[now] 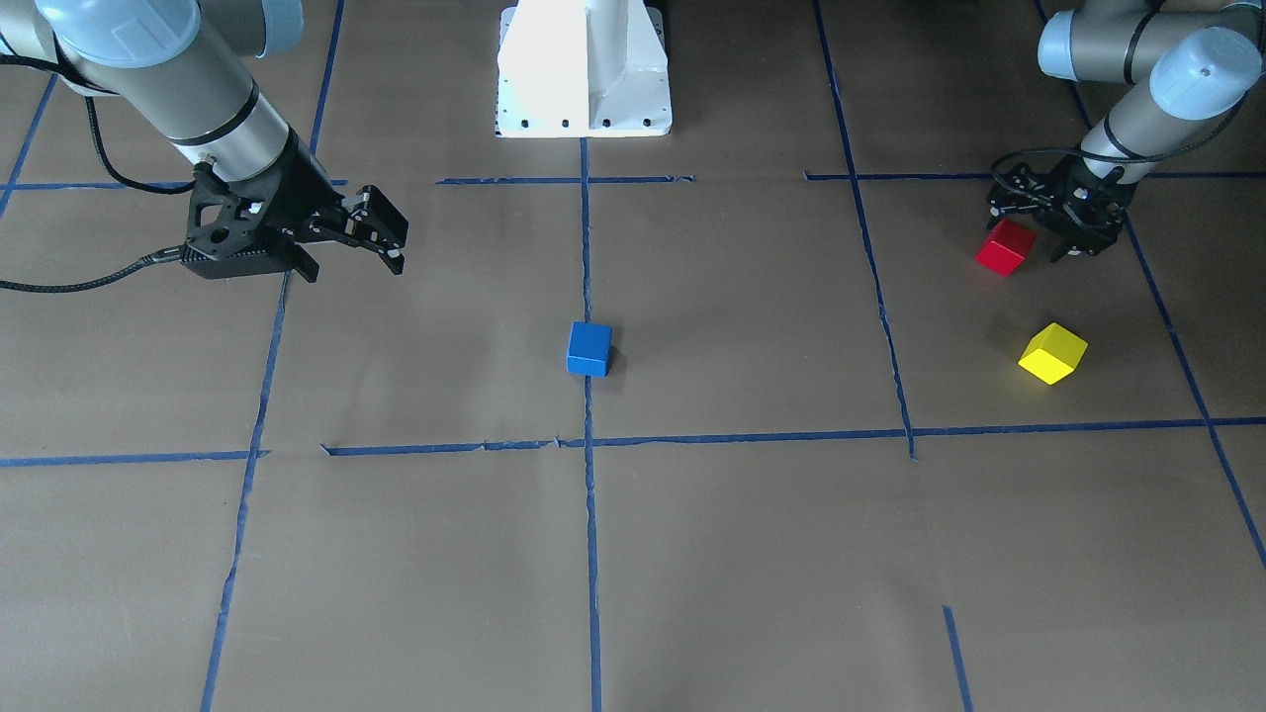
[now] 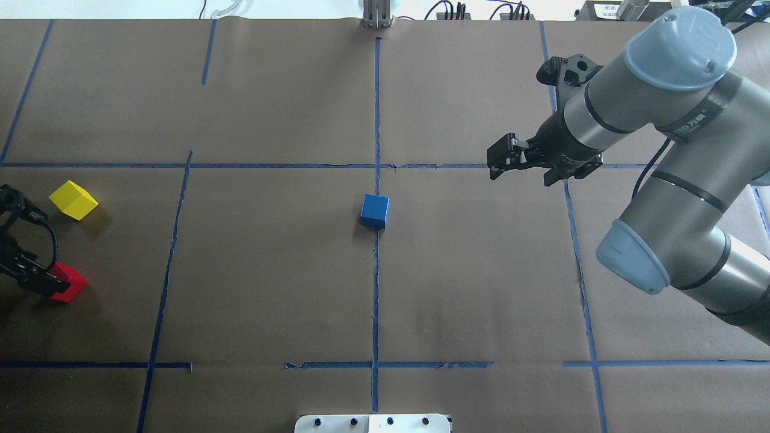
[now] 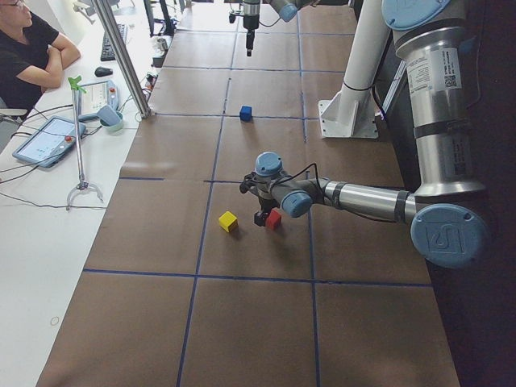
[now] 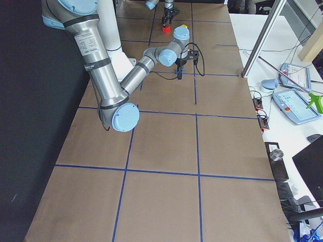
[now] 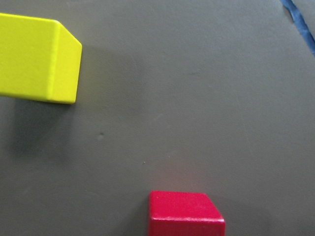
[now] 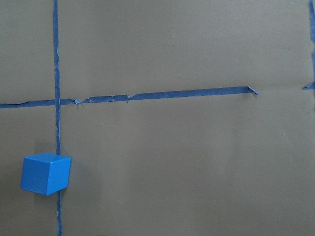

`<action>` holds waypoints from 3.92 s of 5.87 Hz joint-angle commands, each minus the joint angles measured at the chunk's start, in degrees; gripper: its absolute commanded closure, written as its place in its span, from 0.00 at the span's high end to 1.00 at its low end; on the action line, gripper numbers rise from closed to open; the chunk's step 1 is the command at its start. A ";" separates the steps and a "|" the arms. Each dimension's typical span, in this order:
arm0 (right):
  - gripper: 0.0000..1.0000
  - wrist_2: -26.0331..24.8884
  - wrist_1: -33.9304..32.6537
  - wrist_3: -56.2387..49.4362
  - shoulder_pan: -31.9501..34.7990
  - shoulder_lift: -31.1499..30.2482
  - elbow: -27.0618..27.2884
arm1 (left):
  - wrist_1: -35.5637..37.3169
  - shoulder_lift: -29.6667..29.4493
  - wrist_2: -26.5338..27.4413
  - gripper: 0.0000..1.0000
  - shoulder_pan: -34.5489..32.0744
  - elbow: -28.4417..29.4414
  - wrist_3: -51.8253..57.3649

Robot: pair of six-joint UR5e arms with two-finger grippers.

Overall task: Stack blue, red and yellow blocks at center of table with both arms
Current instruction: 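Grasp the red cube with the left gripper while the right arm withdraws, then carry the red cube with the left gripper above the blue cube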

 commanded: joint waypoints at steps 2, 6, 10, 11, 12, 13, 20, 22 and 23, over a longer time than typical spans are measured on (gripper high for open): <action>1.00 0.00 0.01 -0.16 0.43 -0.39 0.97 | -0.08 -0.14 1.92 1.00 3.10 0.66 -0.12; 1.00 0.00 0.10 -0.16 0.52 -2.06 1.85 | 0.01 -0.84 1.83 0.07 3.02 1.01 0.40; 1.00 0.09 0.10 -5.05 3.75 -9.68 5.89 | 17.28 -21.99 1.65 0.00 2.84 -5.49 -17.81; 1.00 0.09 0.10 -8.04 4.99 -12.23 5.90 | 31.77 -35.16 1.65 0.00 3.89 -5.67 -21.97; 1.00 1.22 0.10 -8.24 5.52 -13.04 6.50 | 40.44 -43.82 1.74 0.00 6.94 -4.45 -22.88; 1.00 3.84 0.10 -8.59 6.40 -14.44 7.47 | 40.44 -49.30 2.00 0.00 8.72 -0.17 -29.24; 1.00 3.69 0.10 -16.42 10.10 -18.15 7.31 | 36.23 -68.17 13.43 0.02 16.20 24.21 -37.47; 1.00 3.87 0.10 -16.42 10.10 -18.06 7.39 | 32.62 -68.17 13.52 0.02 16.12 26.15 -37.74; 1.00 3.95 0.10 -16.42 10.10 -18.06 7.39 | 32.62 -68.17 13.52 0.02 15.94 26.15 -38.18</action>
